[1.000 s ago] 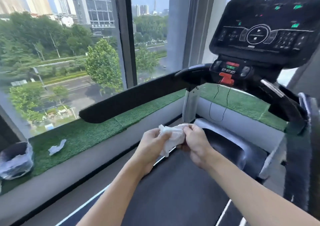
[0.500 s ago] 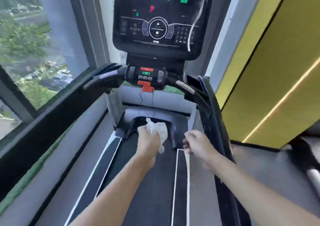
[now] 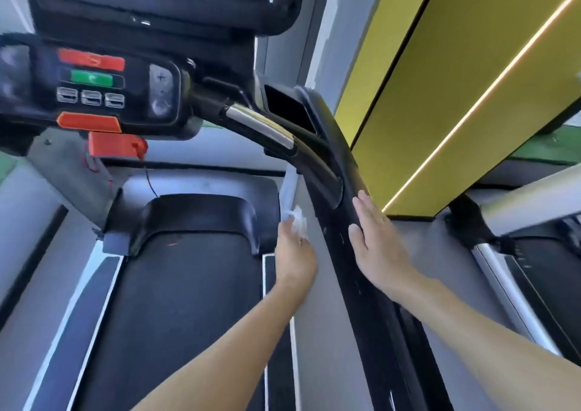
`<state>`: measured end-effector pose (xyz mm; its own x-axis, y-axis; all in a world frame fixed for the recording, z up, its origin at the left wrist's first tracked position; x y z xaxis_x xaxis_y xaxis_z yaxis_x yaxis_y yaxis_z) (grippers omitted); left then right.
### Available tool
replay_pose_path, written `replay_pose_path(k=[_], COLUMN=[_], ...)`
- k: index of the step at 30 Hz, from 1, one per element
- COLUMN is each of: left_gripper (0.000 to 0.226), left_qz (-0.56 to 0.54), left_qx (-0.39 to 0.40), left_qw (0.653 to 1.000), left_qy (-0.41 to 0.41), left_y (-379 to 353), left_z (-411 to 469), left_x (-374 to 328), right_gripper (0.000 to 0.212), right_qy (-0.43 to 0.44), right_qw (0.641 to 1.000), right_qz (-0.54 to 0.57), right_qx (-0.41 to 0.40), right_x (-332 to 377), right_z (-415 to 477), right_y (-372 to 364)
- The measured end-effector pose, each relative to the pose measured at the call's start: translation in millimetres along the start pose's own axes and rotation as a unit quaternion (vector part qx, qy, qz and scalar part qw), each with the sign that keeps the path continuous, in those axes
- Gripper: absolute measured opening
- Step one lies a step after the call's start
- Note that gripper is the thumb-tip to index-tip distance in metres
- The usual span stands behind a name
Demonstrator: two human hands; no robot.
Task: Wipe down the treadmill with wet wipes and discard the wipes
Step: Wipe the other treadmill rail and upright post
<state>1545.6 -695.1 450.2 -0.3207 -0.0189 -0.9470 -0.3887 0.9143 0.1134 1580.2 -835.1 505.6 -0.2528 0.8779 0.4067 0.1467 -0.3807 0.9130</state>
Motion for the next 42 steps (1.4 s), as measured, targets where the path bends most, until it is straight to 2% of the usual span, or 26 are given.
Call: replay_pose_path(k=[2,5,8,11,19,24,29,33,37,42], left_gripper=[0.039,0.026,0.044,0.049,0.052,0.06,0.053,0.054,0.055,0.055], left_qz=[-0.013,-0.075,-0.138,-0.132,-0.085,-0.036,-0.051,-0.054,-0.057,-0.1], left_qx=[0.031,0.072,0.156,0.188,0.218,0.197,0.227,0.203,0.214,0.183], left_qw=[0.999,0.989,0.971,0.956,0.953,0.957,0.951,0.962,0.958,0.971], left_qy=[-0.033,-0.101,-0.118,-0.183,-0.19,-0.209,-0.203,-0.175,-0.18,-0.119], left_y=[-29.0,-64.5,-77.3,-79.8,-87.0,-95.9,-91.5,-95.7,-97.1,-102.9], left_z=[22.5,29.5,-5.0,-18.3,-15.2,7.6,-12.0,8.5,-13.4,21.4], left_x=[4.9,17.9,34.9,41.1,36.3,25.1,41.5,39.5,54.0,48.8], right_gripper=[0.057,0.071,0.072,0.069,0.075,0.076,0.074,0.073,0.07,0.072], right_qy=[0.005,0.013,0.018,0.014,0.003,0.002,-0.002,0.007,0.011,0.016], right_qw=[0.999,0.997,0.997,0.998,0.999,0.999,0.999,0.999,0.999,0.999], right_qz=[-0.036,-0.067,-0.062,-0.045,-0.032,-0.03,-0.029,-0.035,-0.043,-0.044], right_qx=[-0.021,-0.039,-0.035,-0.033,-0.032,-0.026,-0.021,-0.022,-0.018,-0.022], right_x=[-7.7,-11.1,-17.0,-19.6,-19.6,-19.2,-19.2,-19.5,-18.9,-18.9], right_z=[7.8,12.4,14.3,13.7,13.4,13.2,13.0,11.9,12.1,12.9], right_y=[-7.9,-13.2,-16.0,-15.8,-15.7,-15.4,-14.7,-15.6,-13.9,-14.6])
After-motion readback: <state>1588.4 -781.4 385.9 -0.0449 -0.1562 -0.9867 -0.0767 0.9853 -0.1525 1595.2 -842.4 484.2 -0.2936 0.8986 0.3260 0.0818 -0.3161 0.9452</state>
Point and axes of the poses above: each hand's wrist, its own z-axis towards the middle knuckle, its own y-axis out of the back of the hand, x = y × z, the point moved 2 cm from there along z, towards the middle knuckle, and after that the axes turned 1 degree about -y, right-handed, at the moved point
